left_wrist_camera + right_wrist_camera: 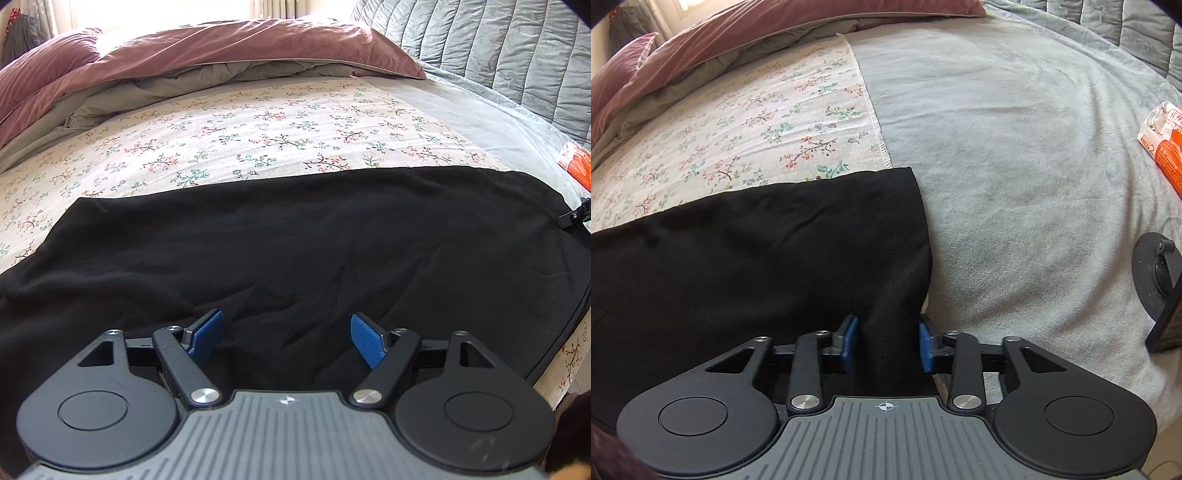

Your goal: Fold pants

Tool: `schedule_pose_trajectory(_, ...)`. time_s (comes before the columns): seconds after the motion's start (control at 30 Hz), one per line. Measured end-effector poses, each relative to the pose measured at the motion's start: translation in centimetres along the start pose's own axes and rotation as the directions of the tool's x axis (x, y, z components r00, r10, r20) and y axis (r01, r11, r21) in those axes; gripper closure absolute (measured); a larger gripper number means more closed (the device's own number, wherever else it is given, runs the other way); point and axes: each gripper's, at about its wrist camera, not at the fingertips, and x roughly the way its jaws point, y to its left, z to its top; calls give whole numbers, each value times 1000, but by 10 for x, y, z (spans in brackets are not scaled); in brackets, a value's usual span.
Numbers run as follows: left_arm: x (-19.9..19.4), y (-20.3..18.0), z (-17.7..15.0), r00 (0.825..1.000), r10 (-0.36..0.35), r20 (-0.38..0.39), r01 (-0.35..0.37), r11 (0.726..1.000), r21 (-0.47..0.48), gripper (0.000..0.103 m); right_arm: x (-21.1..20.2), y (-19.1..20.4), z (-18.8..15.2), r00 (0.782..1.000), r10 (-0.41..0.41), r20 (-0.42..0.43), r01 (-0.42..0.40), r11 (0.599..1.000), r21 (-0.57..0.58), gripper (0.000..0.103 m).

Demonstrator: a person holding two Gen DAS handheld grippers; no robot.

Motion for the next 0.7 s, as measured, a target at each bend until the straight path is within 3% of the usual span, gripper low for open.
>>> schedule_pose_trajectory(0.27,-5,8,-1,1000,-24,10,25,999,-34,16,-19,31,9,997,37,70,-34,999,-40,93)
schedule_pose_trajectory(0.47,-8,14,1,999,-52,16,53,996,-73,16,-28,79,22,991,91,94,-77,986,-146,92)
schedule_pose_trajectory(0.57,-9,14,1,998,-56,18,57,995,-78,16,-21,103,25,984,166,60,-154,973,-170,90)
schedule_pose_trajectory(0.7,-10,14,0,998,-56,16,57,995,-82,16,-12,127,22,954,299,-7,-295,936,-192,75)
